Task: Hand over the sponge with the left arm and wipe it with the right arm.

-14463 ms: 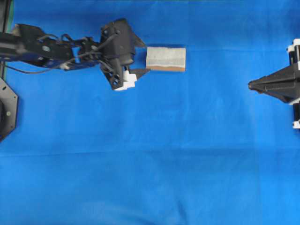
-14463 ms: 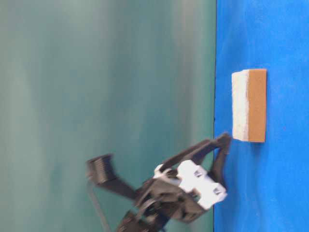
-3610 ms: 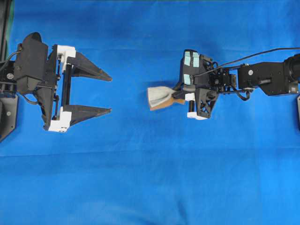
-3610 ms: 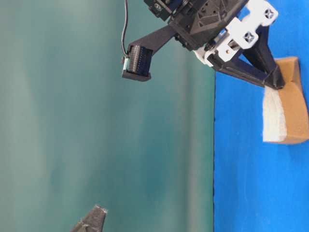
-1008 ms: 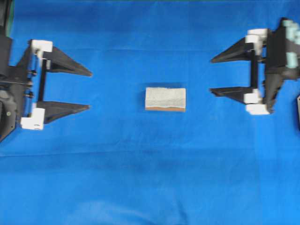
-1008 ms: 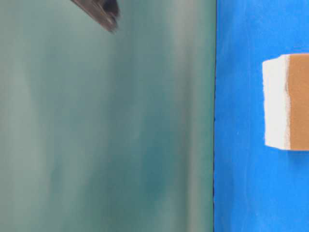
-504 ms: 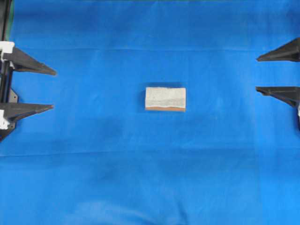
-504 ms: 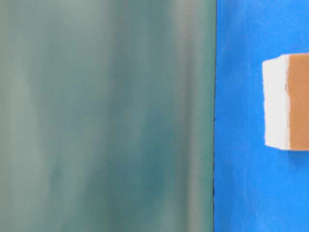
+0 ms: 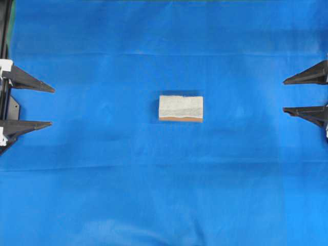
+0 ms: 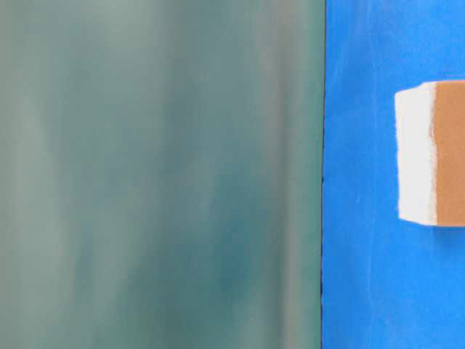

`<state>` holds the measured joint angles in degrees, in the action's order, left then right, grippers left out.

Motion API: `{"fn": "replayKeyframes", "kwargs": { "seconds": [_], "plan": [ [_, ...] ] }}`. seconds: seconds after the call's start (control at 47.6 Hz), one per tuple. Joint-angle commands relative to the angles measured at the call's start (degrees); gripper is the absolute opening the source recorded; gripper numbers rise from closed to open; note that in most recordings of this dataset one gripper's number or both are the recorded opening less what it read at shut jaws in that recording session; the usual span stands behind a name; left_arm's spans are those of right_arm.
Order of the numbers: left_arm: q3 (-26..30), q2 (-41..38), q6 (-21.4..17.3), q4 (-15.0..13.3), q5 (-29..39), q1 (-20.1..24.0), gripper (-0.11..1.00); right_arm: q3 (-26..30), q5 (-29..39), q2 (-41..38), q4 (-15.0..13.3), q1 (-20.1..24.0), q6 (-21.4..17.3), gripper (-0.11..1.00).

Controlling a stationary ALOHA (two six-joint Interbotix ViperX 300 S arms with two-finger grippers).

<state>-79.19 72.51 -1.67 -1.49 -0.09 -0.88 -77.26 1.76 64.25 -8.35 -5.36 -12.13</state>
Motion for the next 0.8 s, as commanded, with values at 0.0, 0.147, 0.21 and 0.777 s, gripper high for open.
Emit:
{"fn": "replayKeyframes", "kwargs": {
  "seconds": [0.0,0.147,0.21,0.777],
  "plan": [
    [0.44,-0.35,0.18,-0.09,-0.62,-0.18,0.89,0.26,-2.29,-1.58,0.26,0.09,-0.09,0.72],
    [0.44,-0.26,0.26,-0.18,-0.35,-0.18,0.89,0.26,-3.08,-1.93,0.26,0.09,-0.18,0.72],
    [0.44,-0.26,0.26,-0.18,-0.35,-0.18,0.89,0.35,-2.99,-1.85,0.35,0.09,-0.18,0.72],
    [0.88,0.62,0.70,-0.18,0.62,-0.18,0.89,0.44,-2.11,-1.67,0.35,0.09,-0.18,0.72]
  ]
}}
